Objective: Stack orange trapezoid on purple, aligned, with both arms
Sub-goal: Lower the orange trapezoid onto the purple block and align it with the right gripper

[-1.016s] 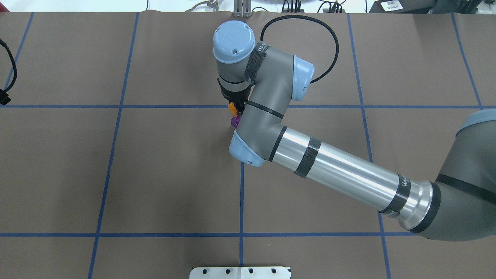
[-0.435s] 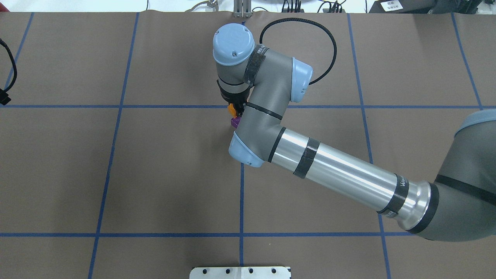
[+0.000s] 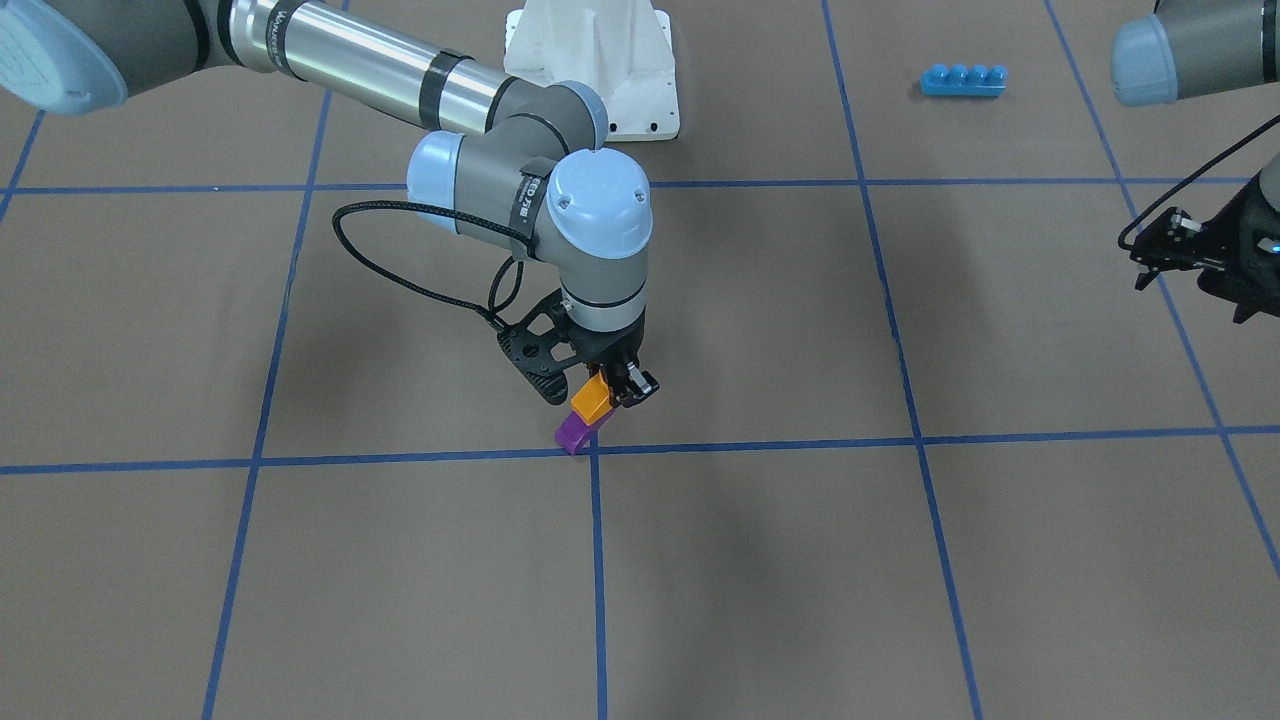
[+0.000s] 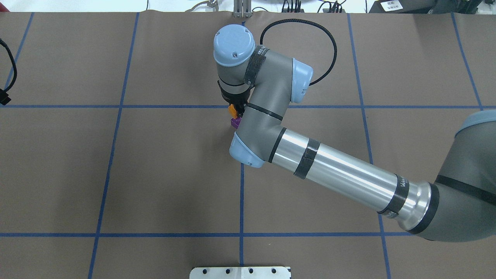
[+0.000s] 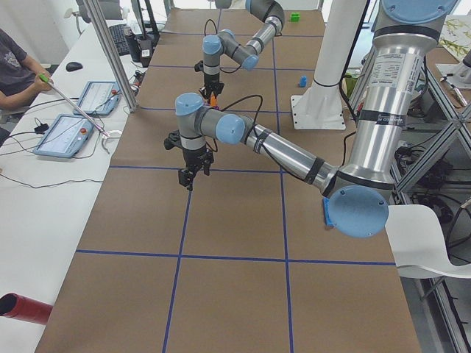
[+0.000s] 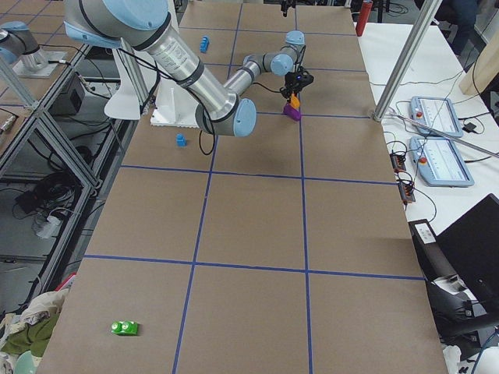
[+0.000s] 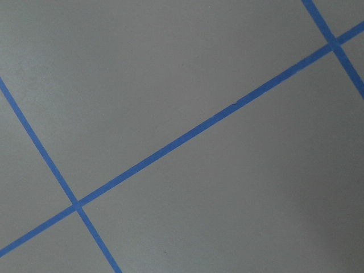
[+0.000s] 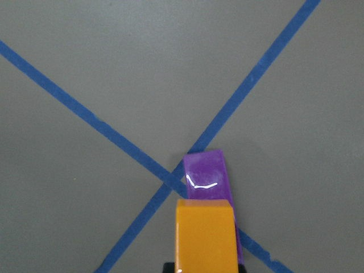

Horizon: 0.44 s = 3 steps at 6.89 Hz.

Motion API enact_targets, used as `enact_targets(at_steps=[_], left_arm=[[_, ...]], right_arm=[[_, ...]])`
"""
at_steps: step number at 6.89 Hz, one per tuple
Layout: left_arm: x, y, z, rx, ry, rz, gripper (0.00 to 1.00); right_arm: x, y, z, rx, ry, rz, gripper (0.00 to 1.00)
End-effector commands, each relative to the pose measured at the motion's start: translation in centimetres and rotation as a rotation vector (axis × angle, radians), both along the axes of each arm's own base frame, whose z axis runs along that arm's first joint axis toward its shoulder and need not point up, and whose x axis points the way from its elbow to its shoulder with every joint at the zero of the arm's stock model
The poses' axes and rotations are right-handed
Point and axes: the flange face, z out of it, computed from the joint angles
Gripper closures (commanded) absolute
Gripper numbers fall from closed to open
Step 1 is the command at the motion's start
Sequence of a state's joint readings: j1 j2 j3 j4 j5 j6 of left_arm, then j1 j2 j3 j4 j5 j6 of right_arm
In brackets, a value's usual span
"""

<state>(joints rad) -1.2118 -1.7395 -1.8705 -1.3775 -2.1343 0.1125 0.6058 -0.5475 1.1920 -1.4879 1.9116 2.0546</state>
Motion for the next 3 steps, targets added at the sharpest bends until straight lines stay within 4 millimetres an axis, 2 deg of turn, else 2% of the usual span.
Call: enact_targets(at_steps=[1, 3], left_arm=[[-0.01, 0.01, -0.04, 0.001, 0.0, -0.001, 0.0], [-0.01, 0.0, -0.27, 0.005, 0.002, -0.001, 0.0]], right_arm=[[-0.17, 0.19, 0.38, -0.004, 0.003, -0.003, 1.0], [-0.17, 0.19, 0.51, -0.005, 0.005, -0.003, 1.0]])
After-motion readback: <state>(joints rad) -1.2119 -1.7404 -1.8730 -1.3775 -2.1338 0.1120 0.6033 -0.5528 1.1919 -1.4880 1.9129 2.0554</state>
